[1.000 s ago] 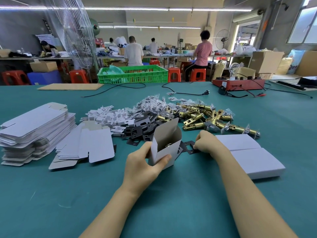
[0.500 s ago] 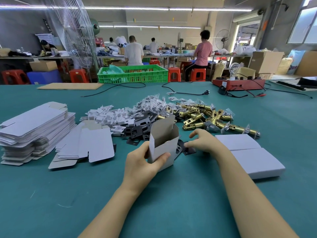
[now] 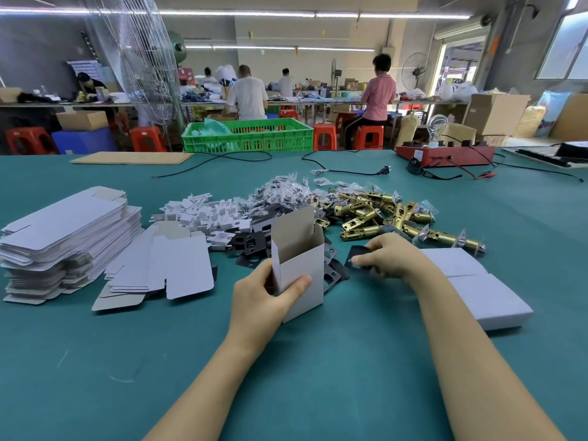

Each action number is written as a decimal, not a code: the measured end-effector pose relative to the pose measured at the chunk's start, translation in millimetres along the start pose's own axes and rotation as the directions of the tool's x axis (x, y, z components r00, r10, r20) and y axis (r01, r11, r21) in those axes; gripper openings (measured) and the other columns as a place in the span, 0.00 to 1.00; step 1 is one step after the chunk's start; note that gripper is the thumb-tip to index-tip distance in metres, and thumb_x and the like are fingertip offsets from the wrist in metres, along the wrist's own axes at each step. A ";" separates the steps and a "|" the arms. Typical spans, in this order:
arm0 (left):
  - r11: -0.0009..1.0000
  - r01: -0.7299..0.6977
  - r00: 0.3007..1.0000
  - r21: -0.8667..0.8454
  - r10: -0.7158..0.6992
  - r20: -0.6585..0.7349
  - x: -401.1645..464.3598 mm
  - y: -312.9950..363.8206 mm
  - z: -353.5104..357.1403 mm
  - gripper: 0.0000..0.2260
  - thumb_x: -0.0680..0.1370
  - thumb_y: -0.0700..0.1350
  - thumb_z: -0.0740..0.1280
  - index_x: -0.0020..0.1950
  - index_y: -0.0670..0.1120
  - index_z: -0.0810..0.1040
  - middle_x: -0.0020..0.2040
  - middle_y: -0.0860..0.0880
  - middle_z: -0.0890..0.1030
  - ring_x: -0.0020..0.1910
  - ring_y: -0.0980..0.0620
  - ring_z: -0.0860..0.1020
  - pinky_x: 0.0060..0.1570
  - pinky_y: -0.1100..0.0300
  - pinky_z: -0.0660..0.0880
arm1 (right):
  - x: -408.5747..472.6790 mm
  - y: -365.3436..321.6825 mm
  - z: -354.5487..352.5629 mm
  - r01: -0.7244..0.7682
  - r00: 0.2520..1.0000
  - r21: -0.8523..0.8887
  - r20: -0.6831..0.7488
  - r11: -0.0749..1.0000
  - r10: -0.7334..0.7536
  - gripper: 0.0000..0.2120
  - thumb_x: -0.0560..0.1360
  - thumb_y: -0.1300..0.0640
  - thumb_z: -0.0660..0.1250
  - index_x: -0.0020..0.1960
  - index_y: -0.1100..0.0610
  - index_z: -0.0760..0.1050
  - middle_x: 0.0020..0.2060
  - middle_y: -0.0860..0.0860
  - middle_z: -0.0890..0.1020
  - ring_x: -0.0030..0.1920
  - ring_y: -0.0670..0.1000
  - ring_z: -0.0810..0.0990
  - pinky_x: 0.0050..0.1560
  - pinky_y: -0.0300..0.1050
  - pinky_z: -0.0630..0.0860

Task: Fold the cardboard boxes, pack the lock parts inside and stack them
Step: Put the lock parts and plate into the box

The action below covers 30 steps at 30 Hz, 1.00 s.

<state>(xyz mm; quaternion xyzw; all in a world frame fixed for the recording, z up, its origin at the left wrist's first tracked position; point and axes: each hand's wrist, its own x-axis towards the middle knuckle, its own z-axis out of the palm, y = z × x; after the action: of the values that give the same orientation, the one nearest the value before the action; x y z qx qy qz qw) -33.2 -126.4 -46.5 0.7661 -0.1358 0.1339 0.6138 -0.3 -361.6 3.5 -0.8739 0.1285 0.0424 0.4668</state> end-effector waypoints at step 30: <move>0.972 0.073 0.961 -0.223 -0.009 0.277 -0.3 8.2 -2.5 0.14 0.64 0.49 0.77 0.49 0.59 0.84 0.46 0.56 0.85 0.45 0.58 0.82 0.42 0.67 0.76 | -125.7 -108.4 -44.8 0.664 0.748 -0.252 0.221 0.704 -0.626 0.02 0.72 0.59 0.72 0.44 0.55 0.82 0.34 0.46 0.84 0.30 0.42 0.81 0.32 0.32 0.75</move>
<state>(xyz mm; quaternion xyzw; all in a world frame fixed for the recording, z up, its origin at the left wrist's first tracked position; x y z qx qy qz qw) -36.6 -125.7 -38.7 0.7033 -0.2181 -0.0032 0.6766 -94.8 -317.8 140.3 -0.9219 -0.2220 -0.0521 0.3131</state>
